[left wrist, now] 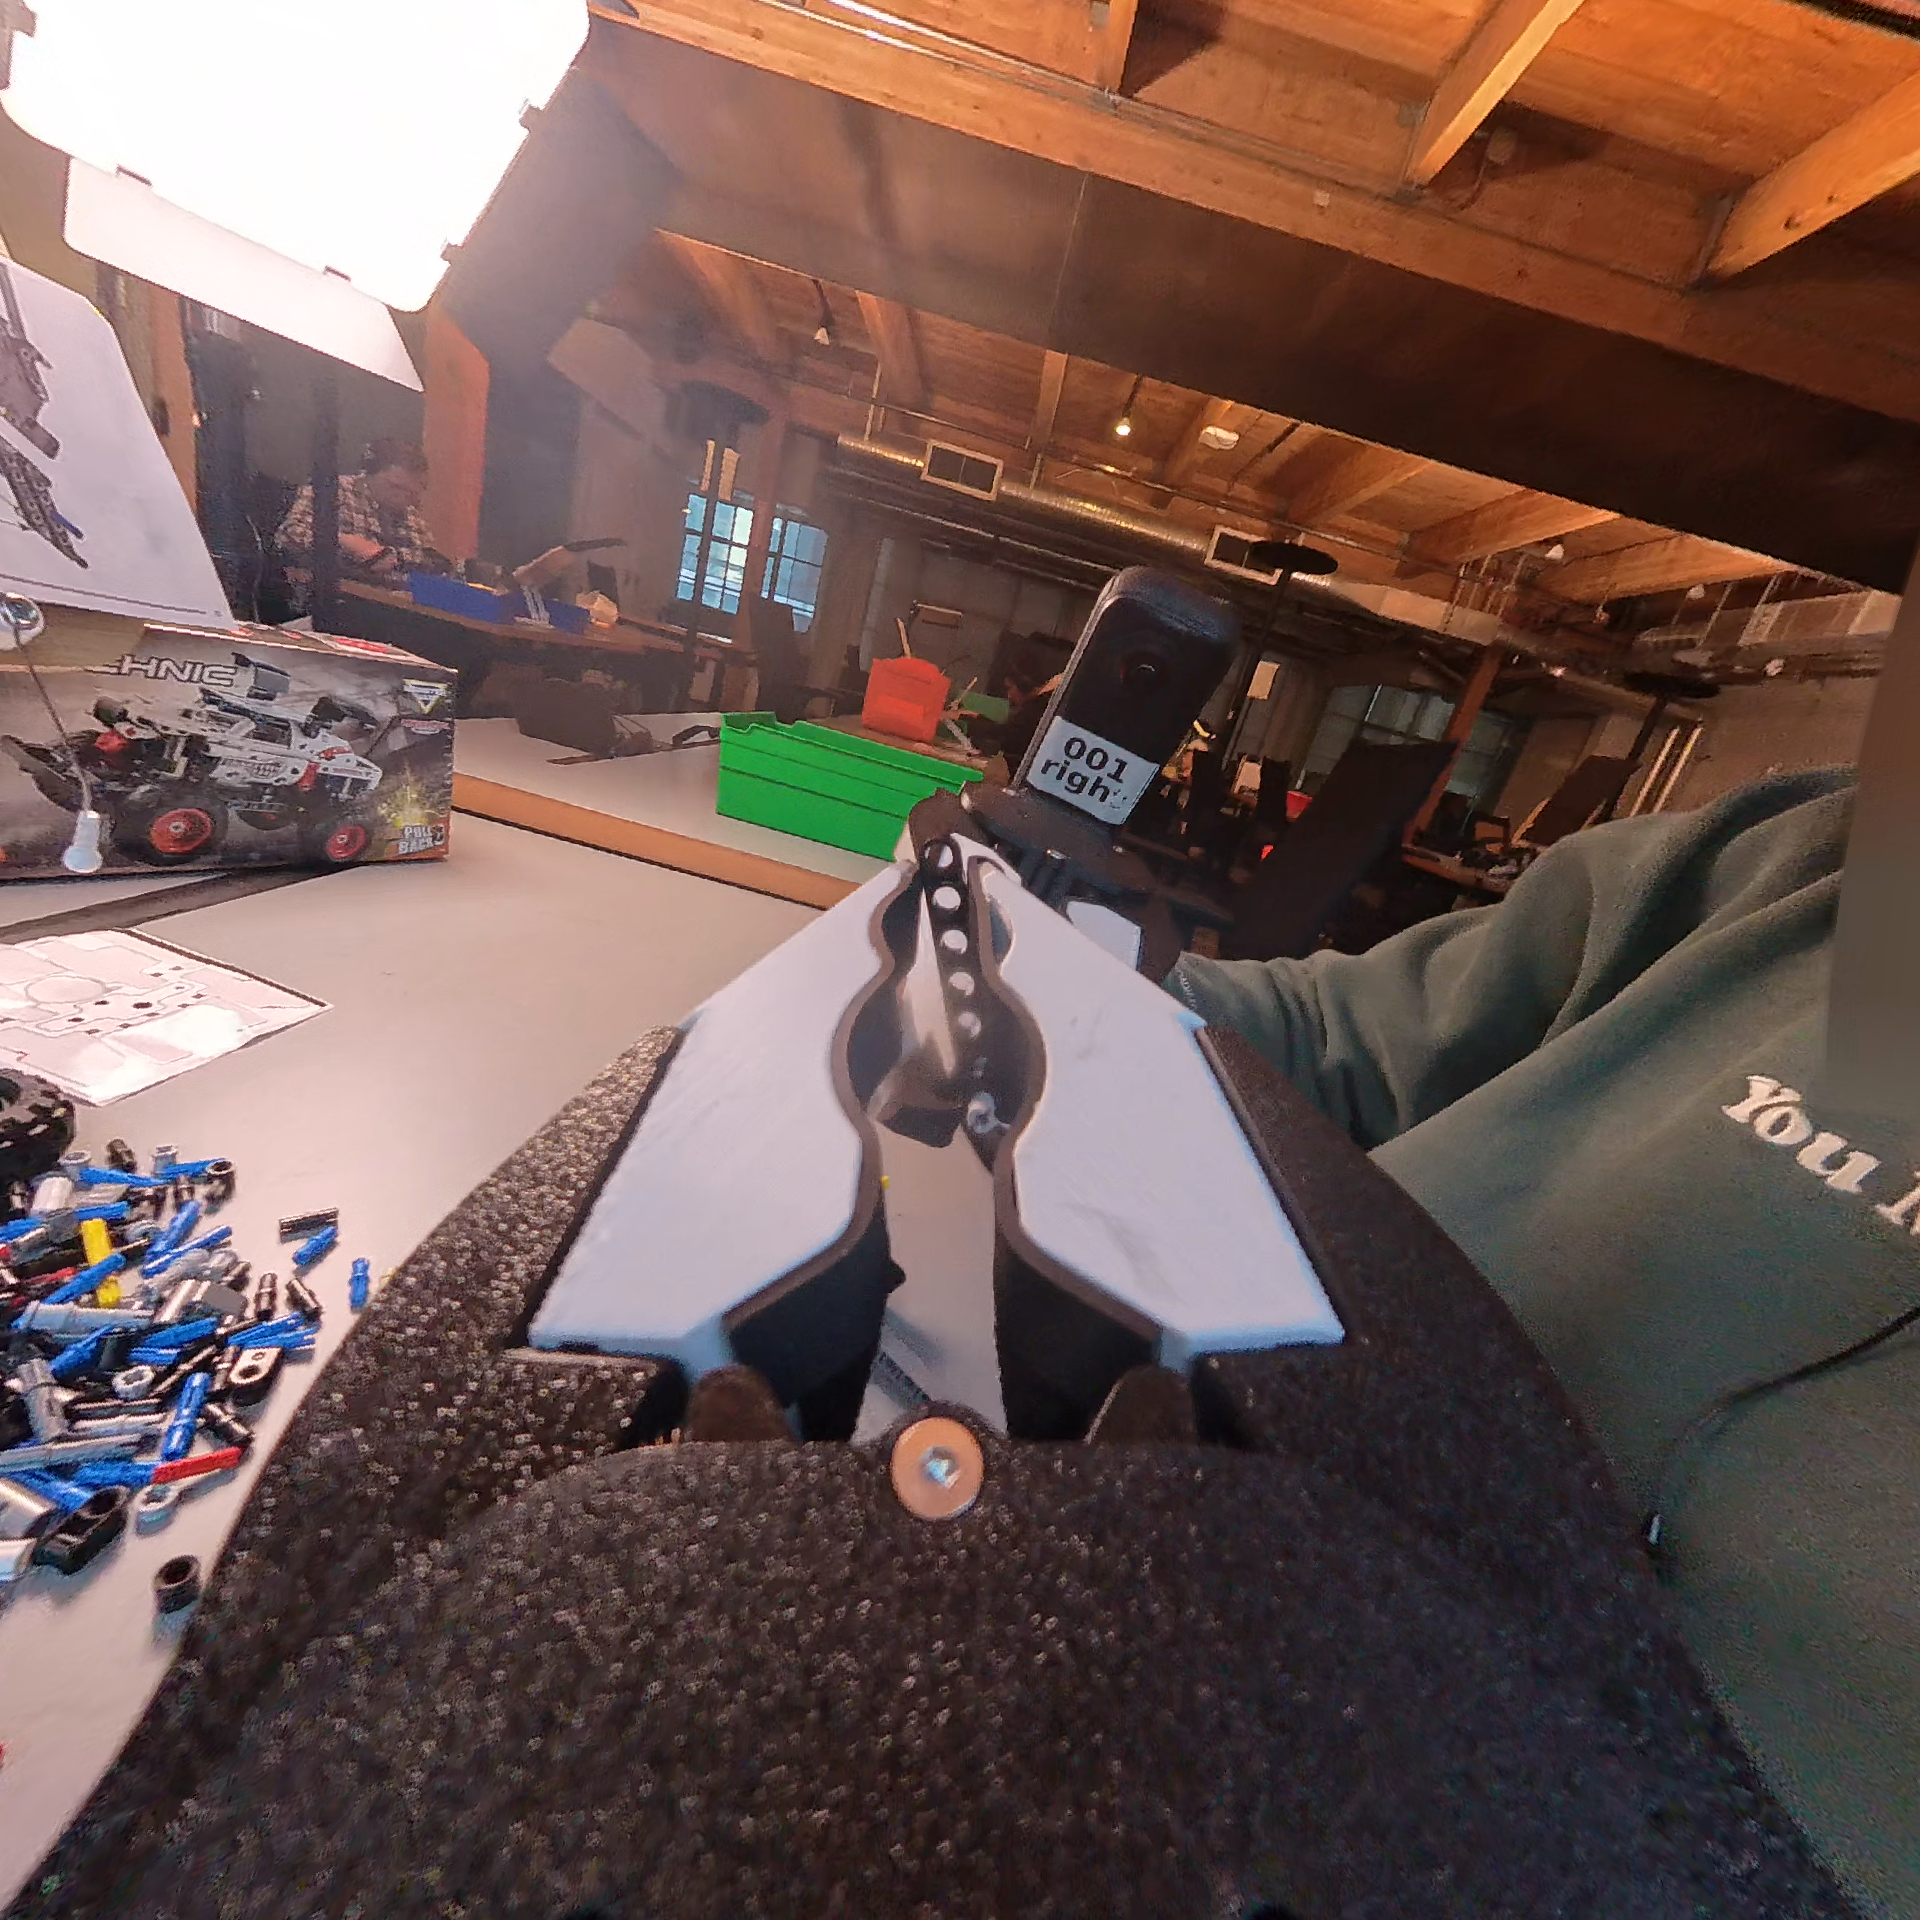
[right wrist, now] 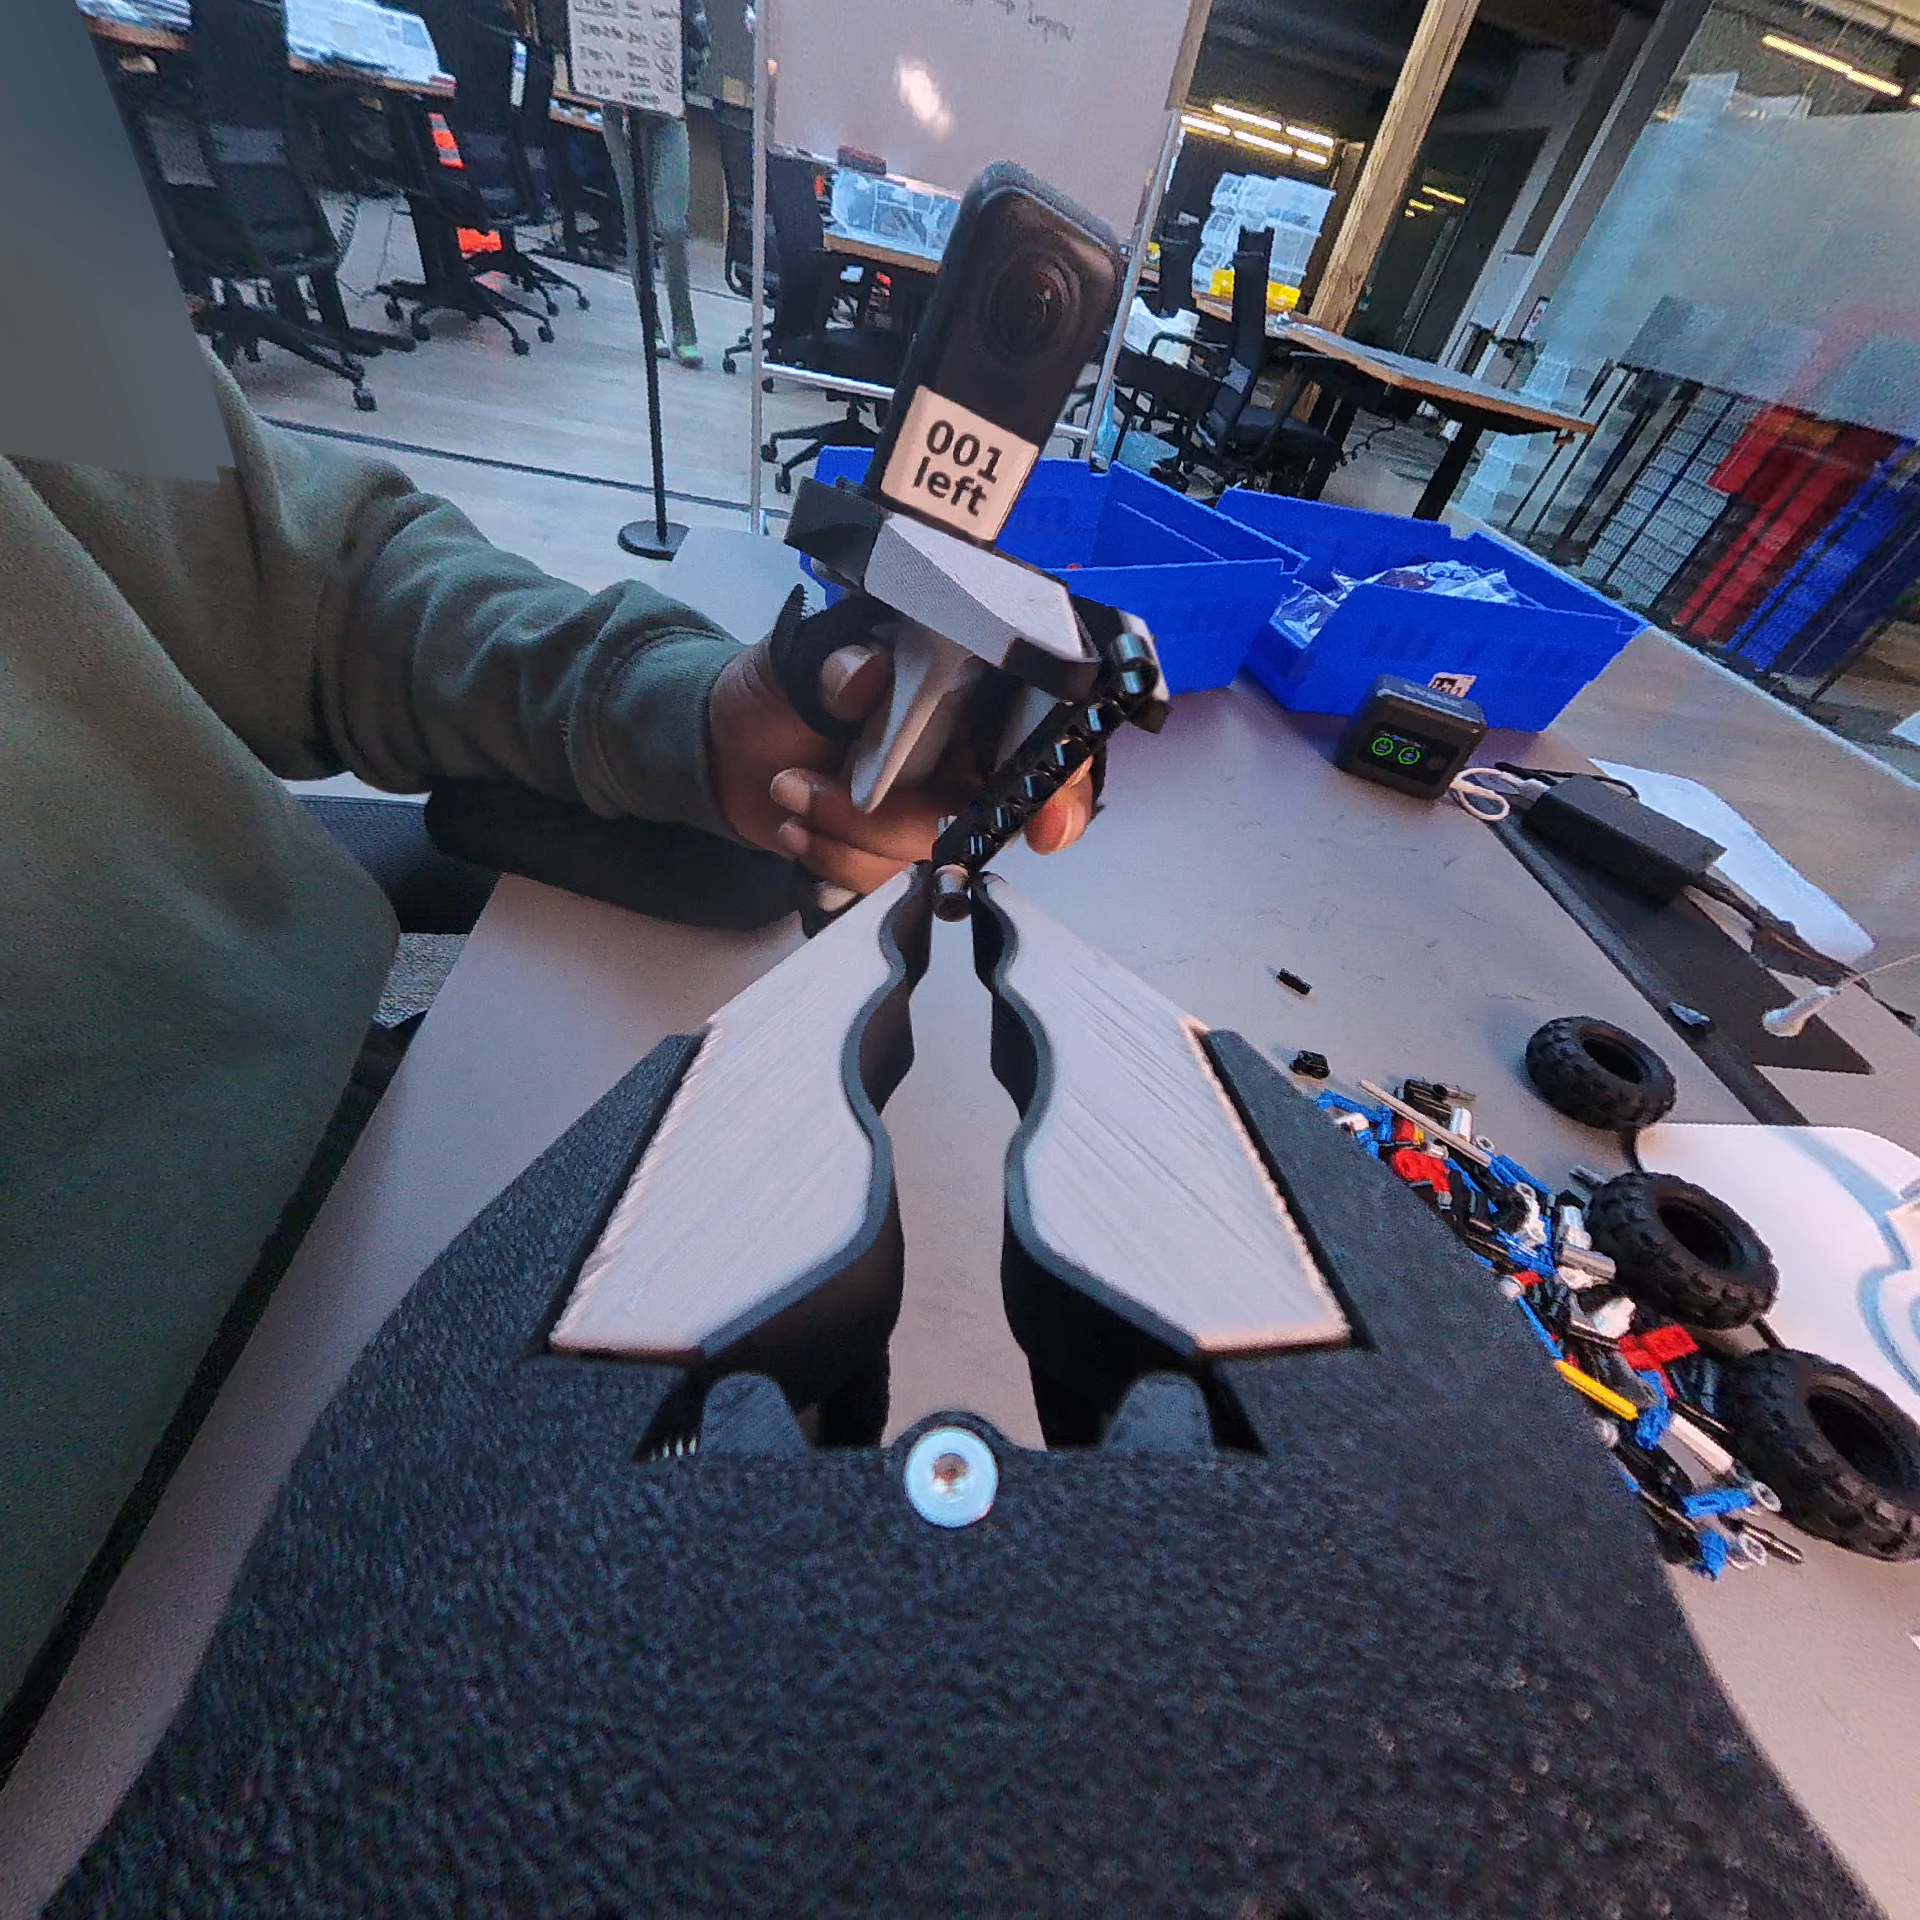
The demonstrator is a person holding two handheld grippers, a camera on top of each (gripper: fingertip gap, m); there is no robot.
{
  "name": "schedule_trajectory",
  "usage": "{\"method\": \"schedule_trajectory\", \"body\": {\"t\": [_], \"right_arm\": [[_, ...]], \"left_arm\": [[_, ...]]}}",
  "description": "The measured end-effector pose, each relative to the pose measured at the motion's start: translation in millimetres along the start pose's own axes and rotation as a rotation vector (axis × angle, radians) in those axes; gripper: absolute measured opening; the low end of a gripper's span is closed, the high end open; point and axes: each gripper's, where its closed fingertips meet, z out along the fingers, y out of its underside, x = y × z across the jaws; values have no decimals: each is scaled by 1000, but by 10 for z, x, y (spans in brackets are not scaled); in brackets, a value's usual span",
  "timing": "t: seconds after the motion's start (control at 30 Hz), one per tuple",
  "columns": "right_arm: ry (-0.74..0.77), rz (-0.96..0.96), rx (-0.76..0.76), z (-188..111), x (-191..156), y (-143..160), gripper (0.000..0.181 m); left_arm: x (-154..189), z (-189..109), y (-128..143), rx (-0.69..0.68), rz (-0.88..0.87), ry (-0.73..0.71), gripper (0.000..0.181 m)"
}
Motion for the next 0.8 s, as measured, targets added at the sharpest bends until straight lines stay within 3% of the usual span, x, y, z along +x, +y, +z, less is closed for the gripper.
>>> {"method": "schedule_trajectory", "body": {"t": [0.17,0.27,0.37,0.5,0.8], "right_arm": [[-2,12,49,-87,32,15,6],[-11,-10,58,-98,35,28,6],[1,-21,38,-100,76,82,6],[26,-50,5,-81,132,143,6],[-67,-63,-48,-118,167,294,5]], "left_arm": [[-81,-14,225,-113,23,3,30],[-31,-4,325,-150,-33,68,25],[0,15,405,-200,-29,78,7],[-76,2,440,-249,-31,37,6],[-178,-29,594,-431,50,22,6]]}}
